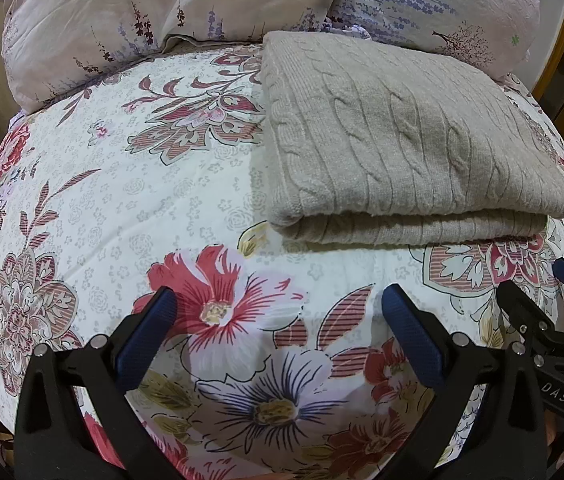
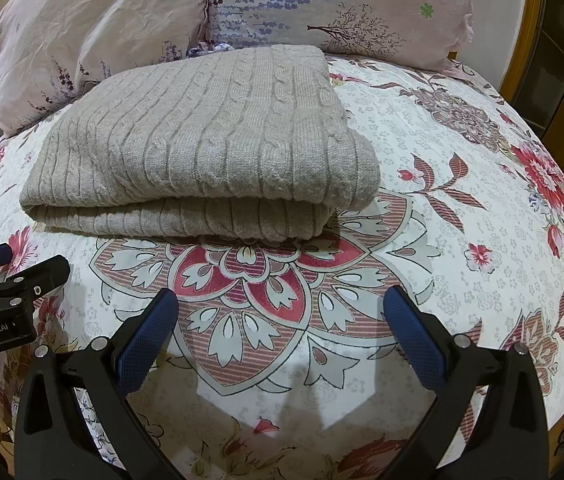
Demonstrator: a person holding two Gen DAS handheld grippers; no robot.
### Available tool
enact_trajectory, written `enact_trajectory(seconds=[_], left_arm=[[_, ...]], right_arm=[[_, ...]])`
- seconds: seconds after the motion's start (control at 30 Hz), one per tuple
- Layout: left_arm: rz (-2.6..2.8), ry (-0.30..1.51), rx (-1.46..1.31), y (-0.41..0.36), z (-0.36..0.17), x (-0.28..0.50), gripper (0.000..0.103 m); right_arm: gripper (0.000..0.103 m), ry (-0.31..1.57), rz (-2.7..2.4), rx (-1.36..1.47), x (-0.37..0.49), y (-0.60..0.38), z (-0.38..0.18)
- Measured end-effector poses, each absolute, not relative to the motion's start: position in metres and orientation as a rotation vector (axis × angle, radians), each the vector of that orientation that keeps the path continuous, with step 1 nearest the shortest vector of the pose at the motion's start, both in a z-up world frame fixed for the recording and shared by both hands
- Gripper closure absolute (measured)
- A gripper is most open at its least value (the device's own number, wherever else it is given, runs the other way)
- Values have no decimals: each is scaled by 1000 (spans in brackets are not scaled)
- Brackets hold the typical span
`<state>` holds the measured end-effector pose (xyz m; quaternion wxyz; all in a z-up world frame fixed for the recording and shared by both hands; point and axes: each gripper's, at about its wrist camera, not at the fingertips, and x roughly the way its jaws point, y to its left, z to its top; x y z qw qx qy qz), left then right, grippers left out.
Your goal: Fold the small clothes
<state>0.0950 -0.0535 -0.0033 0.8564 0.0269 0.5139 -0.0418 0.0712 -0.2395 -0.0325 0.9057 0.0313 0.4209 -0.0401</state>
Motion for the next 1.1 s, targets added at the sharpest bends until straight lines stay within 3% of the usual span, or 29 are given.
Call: enact_trajectory(seconds=[1.1], left_arm=[[-83, 1079, 55, -53, -3, 98, 2]], right_arm=[[1, 868, -86, 67, 71, -239, -33]])
